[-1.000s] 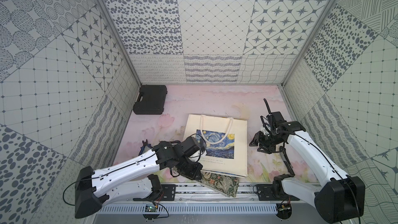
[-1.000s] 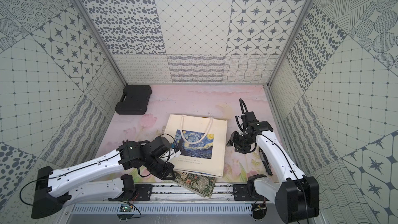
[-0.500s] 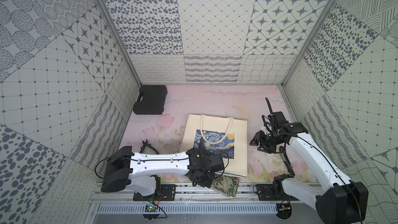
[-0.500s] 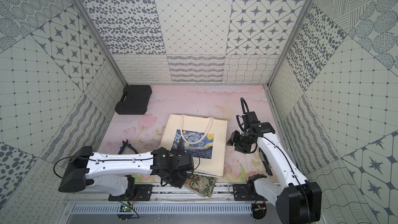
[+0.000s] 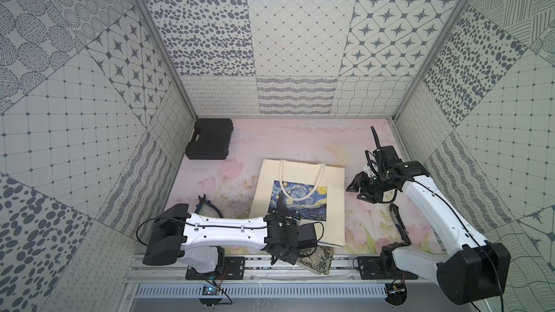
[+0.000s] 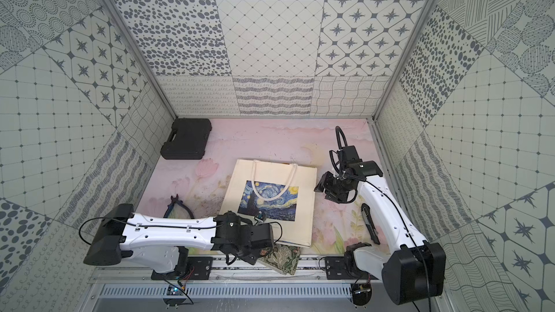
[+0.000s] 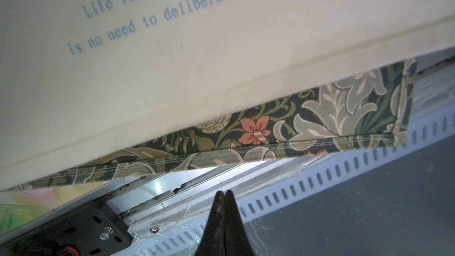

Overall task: Put away the canvas bag
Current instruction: Move the canvas bag to the center of the board.

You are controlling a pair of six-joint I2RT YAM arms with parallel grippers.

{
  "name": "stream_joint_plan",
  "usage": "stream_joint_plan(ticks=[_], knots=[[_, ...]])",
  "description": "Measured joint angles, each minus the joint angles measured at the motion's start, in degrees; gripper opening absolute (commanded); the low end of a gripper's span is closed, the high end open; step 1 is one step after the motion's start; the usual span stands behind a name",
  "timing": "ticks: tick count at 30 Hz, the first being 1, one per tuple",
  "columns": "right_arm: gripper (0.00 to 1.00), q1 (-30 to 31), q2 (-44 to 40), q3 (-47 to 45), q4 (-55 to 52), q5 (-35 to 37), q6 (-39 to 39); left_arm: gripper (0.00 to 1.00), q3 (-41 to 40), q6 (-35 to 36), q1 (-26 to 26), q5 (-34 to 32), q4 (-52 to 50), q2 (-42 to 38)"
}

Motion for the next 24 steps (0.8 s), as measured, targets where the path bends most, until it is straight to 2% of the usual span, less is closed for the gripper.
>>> stream_joint_plan(ticks=[6, 15, 24], knots=[[0.54, 0.0, 0.66, 3.54, -0.66, 0.04, -0.04, 0.0, -0.68, -1.84, -2.14, -2.05, -0.11, 0.72], [0.54, 0.0, -0.09, 3.65, -1.51, 0.04, 0.26, 0.0, -2.05, -4.98, -4.04, -1.36, -0.22, 3.5], [0.54, -0.44, -1.44, 3.52, -1.42, -0.66, 0.59, 0.0, 0.68, -3.76, -3.85, -1.51, 0.09, 11.87]])
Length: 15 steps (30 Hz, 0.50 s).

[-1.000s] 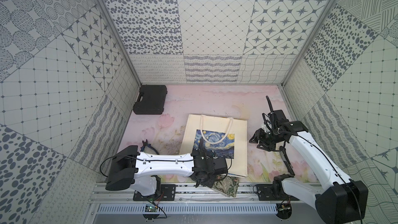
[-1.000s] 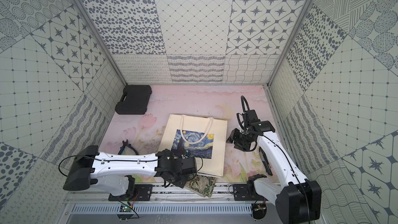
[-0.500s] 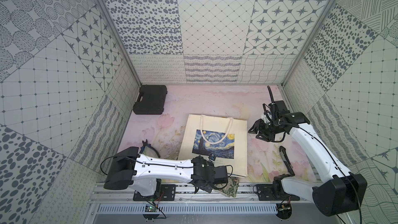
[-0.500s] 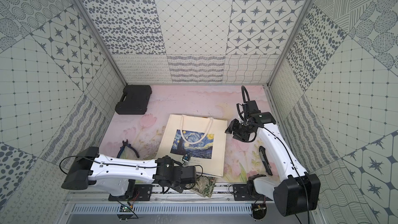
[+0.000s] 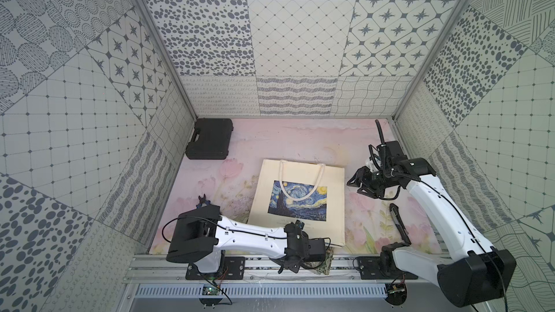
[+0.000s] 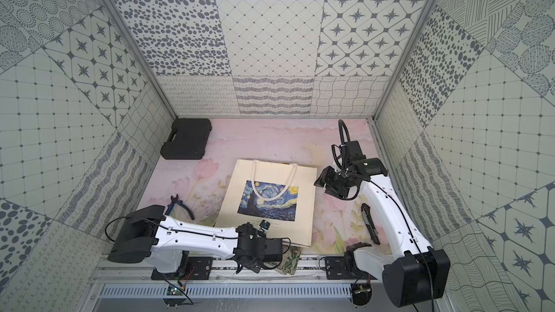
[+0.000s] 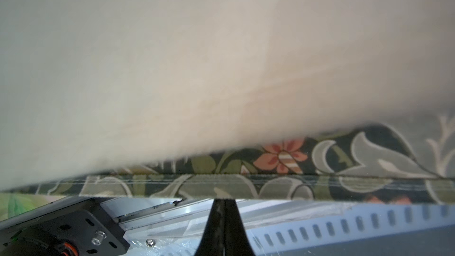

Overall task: Put away the canvas bag
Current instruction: Move the canvas bag to the center of the board.

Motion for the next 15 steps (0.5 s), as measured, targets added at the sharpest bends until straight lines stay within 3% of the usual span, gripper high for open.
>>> stream_joint_plan(ticks=[15], knots=[[0.54, -1.84, 0.02, -2.03, 1.14, -1.62, -0.24, 0.0, 7.8, 10.34, 7.78, 2.51, -1.88, 7.96]])
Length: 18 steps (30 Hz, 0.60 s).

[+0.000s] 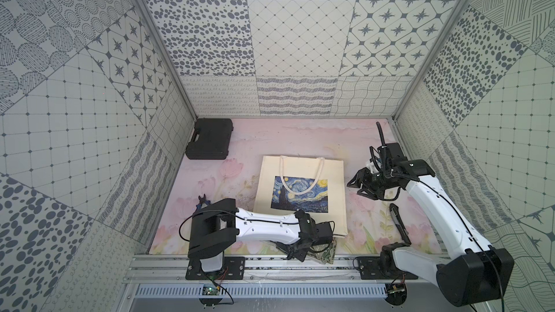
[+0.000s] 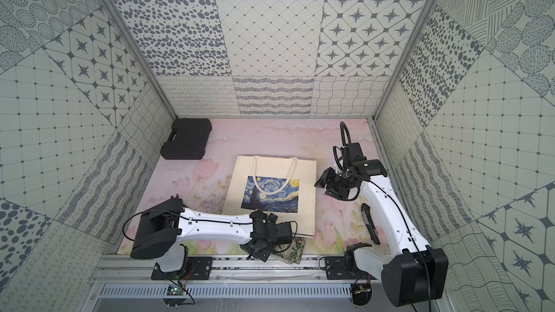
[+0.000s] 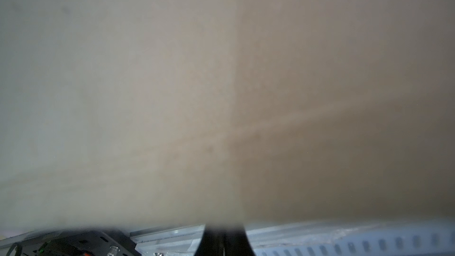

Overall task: Put away the canvas bag
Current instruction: Move the canvas bag to the center of the board.

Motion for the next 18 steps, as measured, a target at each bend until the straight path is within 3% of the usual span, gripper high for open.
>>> stream_joint_plan(ticks=[15, 16, 18], knots=[[0.56, -4.94, 3.93, -1.27, 2.86, -0.24, -4.55, 0.0, 13.64, 10.23, 13.86, 2.25, 2.23, 12.41], [0.62, -4.96, 4.76, -1.88, 3.89, -0.24, -4.87, 0.0, 15.17, 11.02, 14.95, 2.4, 2.27, 13.33], [0.65, -4.96, 6.73, -3.41, 6.29, -0.48, -5.62, 0.0, 17.99, 12.57, 16.79, 2.56, 2.38, 15.04]])
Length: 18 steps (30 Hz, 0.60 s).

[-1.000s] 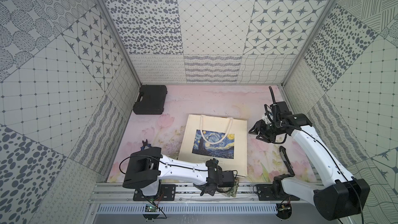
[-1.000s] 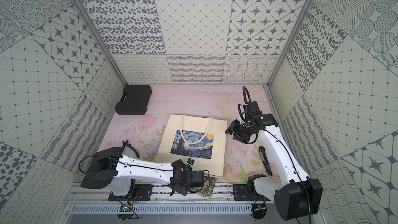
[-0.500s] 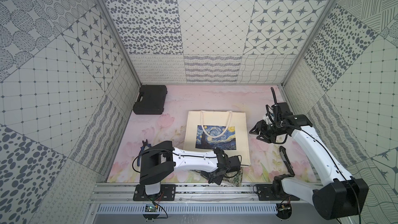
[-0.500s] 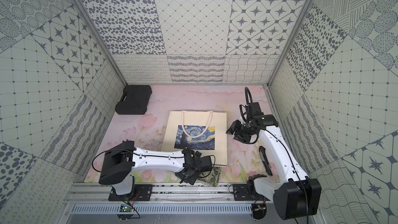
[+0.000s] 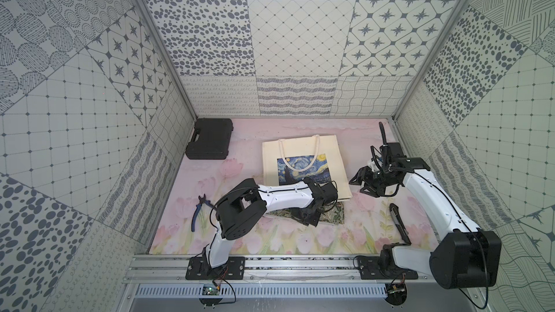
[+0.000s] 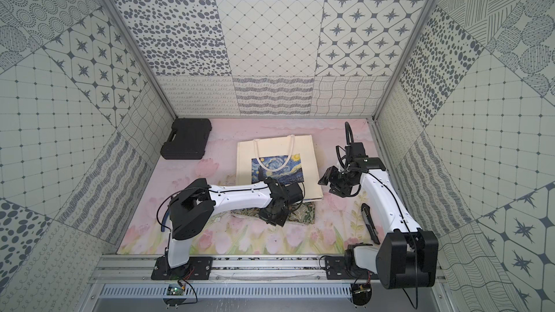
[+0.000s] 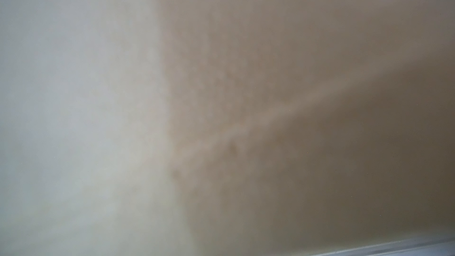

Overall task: Put away the canvas bag
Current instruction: Move the canvas bag to the center of the board.

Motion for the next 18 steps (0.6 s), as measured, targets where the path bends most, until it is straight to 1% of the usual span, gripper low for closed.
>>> stream_joint_plan(ticks=[5, 9, 12, 14, 15, 16, 18], knots=[[0.65, -0.07, 6.97, -2.93, 7.61, -0.63, -0.35, 0.0, 6.14, 3.93, 3.89, 0.66, 0.98, 3.82], [0.65, -0.57, 8.92, -2.93, 12.66, -0.92, -0.13, 0.0, 8.92, 6.43, 6.03, 1.4, 1.09, 4.85], [0.66, -1.07, 8.68, -1.05, 13.9, -0.39, -0.17, 0.0, 9.4, 7.8, 6.88, 1.68, 1.36, 2.43], [0.66, -1.79, 7.98, 0.55, 14.49, 0.42, -0.37, 0.01, 9.27, 8.52, 7.23, 2.01, 1.92, -1.49], [0.68, -2.21, 7.63, 1.11, 14.73, 0.76, -0.39, 0.08, 9.14, 8.83, 7.5, 2.23, 2.25, -3.34], [0.68, -2.95, 7.28, 1.73, 15.17, 1.11, -0.5, 0.18, 8.92, 9.2, 7.82, 2.78, 2.51, -5.75], [0.68, -4.68, 7.17, 2.47, 16.06, 1.16, -0.59, 0.2, 7.98, 9.64, 9.29, 3.87, 2.99, -10.6]])
